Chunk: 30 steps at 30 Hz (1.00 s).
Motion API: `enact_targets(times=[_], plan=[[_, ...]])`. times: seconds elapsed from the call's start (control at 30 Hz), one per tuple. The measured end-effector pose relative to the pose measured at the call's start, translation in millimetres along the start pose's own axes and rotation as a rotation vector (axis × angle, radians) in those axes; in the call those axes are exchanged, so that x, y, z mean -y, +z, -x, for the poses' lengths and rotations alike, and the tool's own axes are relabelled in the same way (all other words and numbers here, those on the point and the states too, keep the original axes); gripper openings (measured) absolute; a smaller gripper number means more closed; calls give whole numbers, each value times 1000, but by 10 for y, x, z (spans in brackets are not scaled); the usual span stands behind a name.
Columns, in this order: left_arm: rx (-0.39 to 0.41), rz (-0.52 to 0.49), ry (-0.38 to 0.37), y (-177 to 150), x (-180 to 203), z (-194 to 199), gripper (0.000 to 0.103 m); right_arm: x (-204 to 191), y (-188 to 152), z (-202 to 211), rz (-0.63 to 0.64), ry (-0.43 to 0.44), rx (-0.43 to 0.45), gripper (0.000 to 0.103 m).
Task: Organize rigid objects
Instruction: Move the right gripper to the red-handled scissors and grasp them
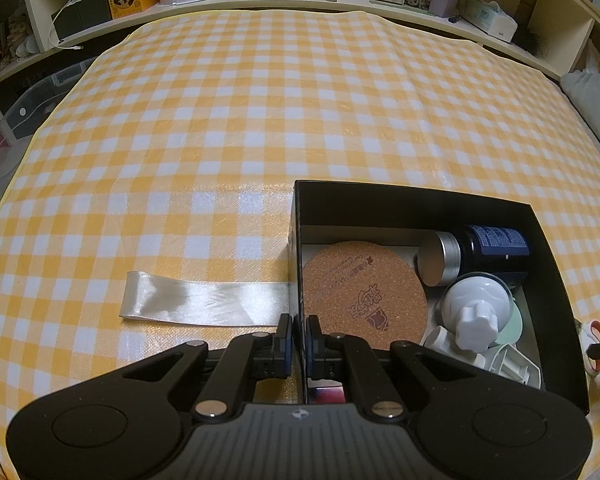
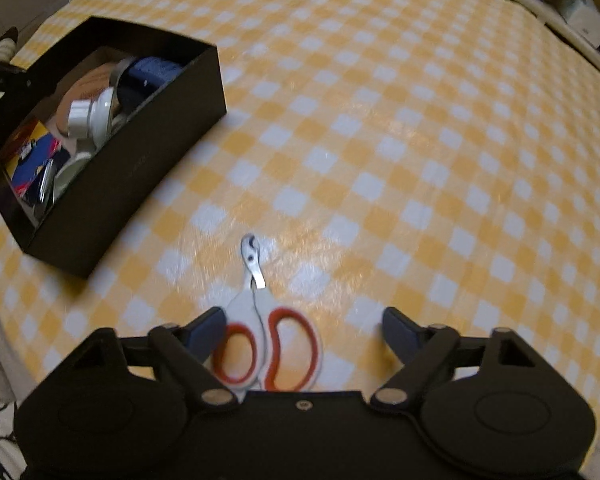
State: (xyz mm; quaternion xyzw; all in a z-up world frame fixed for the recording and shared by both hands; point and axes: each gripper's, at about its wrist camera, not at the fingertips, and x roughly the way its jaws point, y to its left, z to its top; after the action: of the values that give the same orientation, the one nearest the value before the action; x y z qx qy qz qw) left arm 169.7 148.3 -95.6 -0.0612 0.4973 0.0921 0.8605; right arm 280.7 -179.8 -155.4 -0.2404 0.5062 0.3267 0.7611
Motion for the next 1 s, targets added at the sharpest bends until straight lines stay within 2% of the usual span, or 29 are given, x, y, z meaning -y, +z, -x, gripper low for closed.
enact_targets(times=[0.13, 0.2, 0.27, 0.4, 0.73, 0.8, 0.87, 1.0], plan=[[0, 3, -2, -22, 3, 28, 7, 28, -32, 6, -24, 10, -21, 78], [0, 1, -1, -23, 3, 27, 7, 34, -40, 35, -30, 14, -24, 67], [0, 2, -1, -23, 2, 28, 7, 54, -44, 56, -36, 16, -33, 66], [1, 2, -1, -23, 1, 28, 7, 26, -75, -21, -13, 11, -73, 65], [2, -4, 3, -23, 19, 48, 6, -36, -63, -72, 1, -10, -83, 67], [2, -4, 3, -23, 18, 47, 6, -55, -68, -57, 13, -1, -77, 51], [2, -2, 2, -22, 17, 48, 6, -111, -72, -30, 28, 21, -67, 41], [2, -4, 3, -23, 17, 47, 6, -114, -42, -8, -7, 20, -35, 40]])
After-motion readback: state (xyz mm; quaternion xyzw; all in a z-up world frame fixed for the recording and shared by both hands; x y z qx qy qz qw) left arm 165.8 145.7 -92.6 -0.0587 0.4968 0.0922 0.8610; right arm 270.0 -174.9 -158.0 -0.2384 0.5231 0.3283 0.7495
